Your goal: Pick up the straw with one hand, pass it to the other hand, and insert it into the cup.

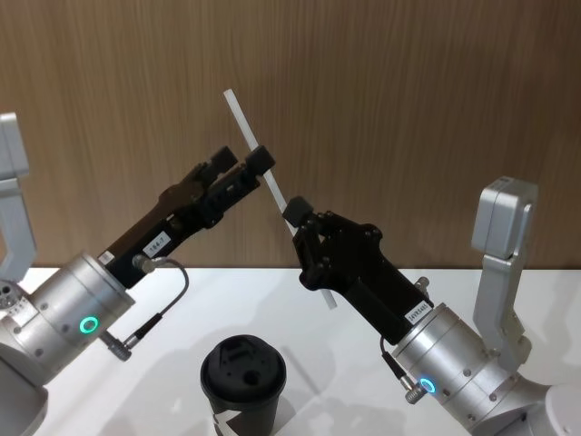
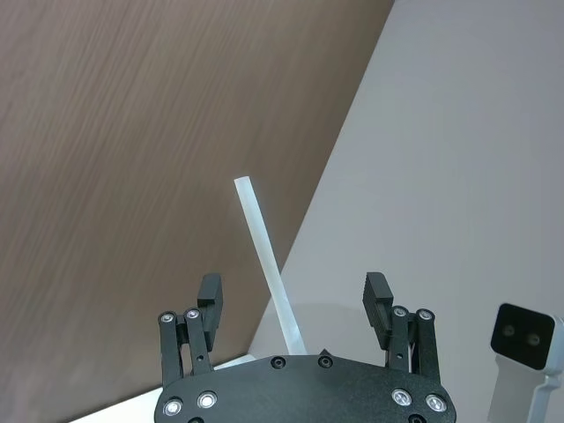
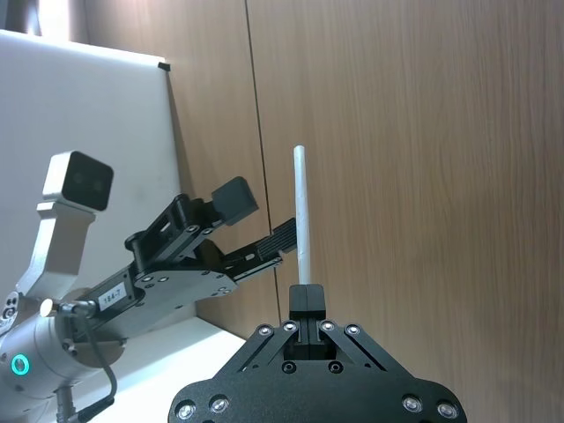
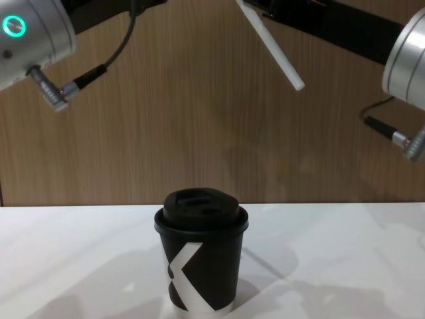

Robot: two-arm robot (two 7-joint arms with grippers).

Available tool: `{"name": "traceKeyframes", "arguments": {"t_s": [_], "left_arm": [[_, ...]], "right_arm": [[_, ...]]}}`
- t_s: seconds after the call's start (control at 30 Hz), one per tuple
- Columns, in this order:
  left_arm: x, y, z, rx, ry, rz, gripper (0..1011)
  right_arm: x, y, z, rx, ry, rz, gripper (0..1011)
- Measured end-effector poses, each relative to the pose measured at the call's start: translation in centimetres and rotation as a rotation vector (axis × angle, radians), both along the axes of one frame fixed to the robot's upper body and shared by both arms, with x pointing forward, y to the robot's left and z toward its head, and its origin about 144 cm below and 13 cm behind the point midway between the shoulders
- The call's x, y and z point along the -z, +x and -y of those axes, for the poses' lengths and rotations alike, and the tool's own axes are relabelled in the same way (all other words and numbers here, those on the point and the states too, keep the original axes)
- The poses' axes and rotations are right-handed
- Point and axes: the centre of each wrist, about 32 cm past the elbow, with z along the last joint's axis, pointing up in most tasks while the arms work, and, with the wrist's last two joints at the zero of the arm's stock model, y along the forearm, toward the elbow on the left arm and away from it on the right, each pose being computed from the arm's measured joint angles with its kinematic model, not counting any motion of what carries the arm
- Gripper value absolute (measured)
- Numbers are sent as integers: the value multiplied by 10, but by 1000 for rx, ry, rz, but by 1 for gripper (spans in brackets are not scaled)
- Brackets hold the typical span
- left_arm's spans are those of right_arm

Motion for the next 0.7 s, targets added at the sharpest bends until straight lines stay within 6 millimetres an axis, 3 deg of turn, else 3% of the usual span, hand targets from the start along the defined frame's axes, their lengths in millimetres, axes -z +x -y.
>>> {"name": "traceKeyframes", "arguments": {"t_s": [0.7], "left_arm": [[-6,15,12,73,-21,-6,994]], "right_arm": [[0,0,0,0,0,0,0]]}}
